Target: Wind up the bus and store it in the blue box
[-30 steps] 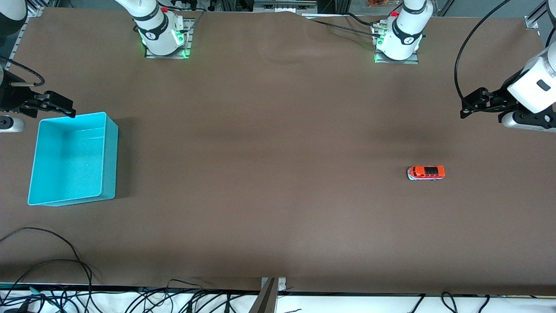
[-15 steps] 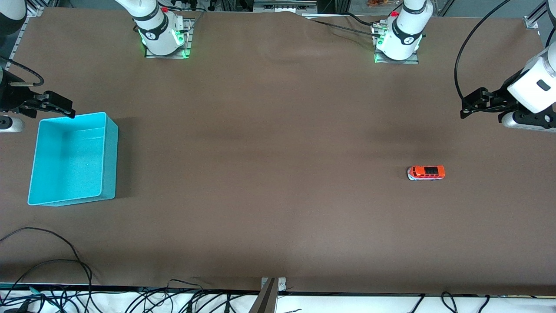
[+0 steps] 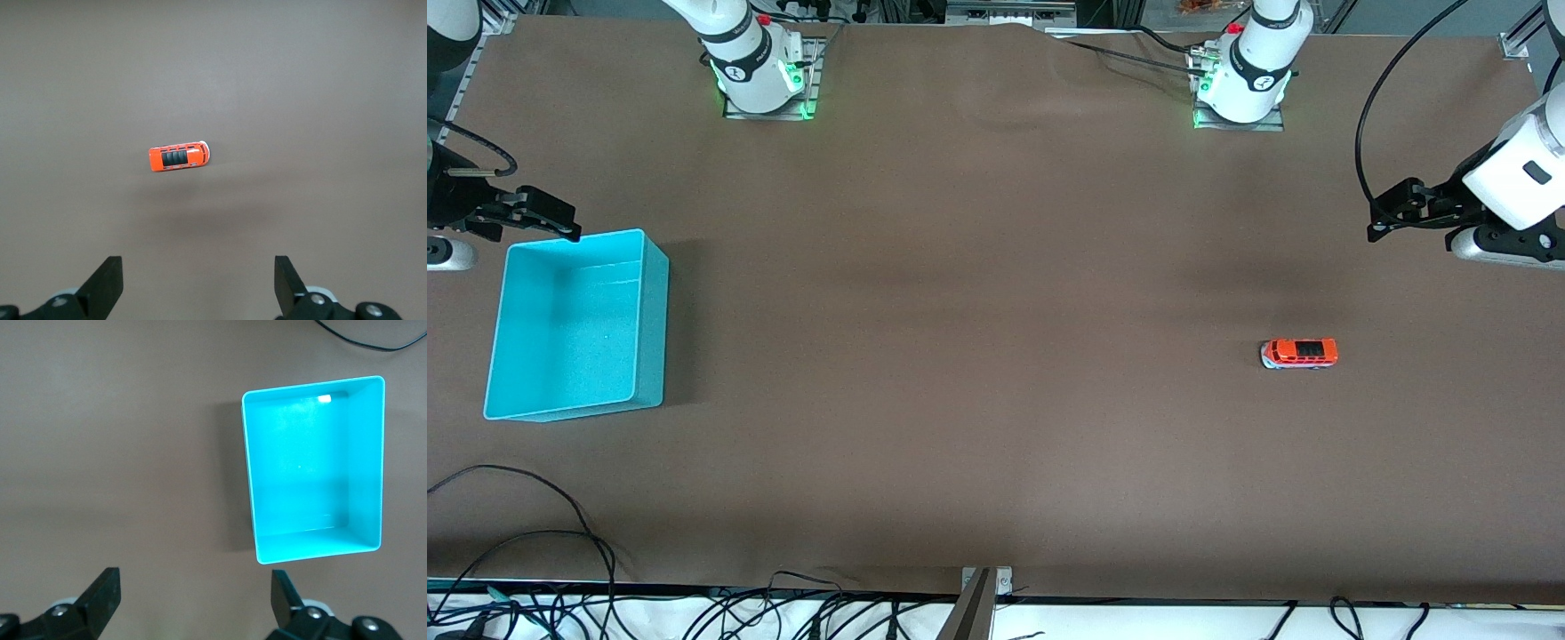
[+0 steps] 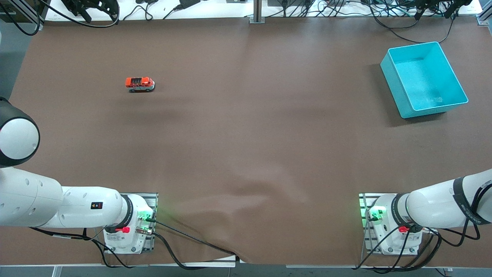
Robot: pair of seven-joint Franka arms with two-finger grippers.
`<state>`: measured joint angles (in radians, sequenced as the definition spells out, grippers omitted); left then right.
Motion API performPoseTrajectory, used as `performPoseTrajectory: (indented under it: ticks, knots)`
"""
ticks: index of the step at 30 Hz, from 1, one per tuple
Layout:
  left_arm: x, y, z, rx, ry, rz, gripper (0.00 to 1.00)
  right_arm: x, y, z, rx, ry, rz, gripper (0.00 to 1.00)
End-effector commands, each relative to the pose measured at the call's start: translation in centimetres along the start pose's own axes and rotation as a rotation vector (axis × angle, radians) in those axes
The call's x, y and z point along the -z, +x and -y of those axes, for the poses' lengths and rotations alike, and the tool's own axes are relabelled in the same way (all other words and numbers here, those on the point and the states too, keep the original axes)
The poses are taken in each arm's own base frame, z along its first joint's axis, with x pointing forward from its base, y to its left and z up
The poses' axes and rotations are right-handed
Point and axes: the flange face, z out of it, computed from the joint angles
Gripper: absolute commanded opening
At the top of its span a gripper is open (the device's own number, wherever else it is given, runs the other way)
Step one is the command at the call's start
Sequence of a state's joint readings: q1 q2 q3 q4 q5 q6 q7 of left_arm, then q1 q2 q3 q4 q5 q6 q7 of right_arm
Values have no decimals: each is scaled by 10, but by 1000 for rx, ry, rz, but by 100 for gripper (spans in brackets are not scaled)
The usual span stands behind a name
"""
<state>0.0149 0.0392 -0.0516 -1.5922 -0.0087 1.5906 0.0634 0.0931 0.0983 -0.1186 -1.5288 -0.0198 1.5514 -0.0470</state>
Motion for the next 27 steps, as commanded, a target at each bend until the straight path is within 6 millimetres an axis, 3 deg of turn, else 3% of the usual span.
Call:
performPoseTrajectory:
  ticks: [1, 13, 19, 27]
  knots:
    - [6, 1, 2, -17, 25, 2, 100, 7, 0, 1, -8, 10, -12, 100]
    - [5, 1, 9, 0, 21, 4, 100, 7, 0, 1, -8, 10, -12, 100]
    - [11, -4, 23, 19, 21, 2, 100, 7, 0, 1, -8, 10, -12, 100]
    - [8, -2, 13, -1, 23, 8, 100, 7, 0, 1, -8, 10, -12, 100]
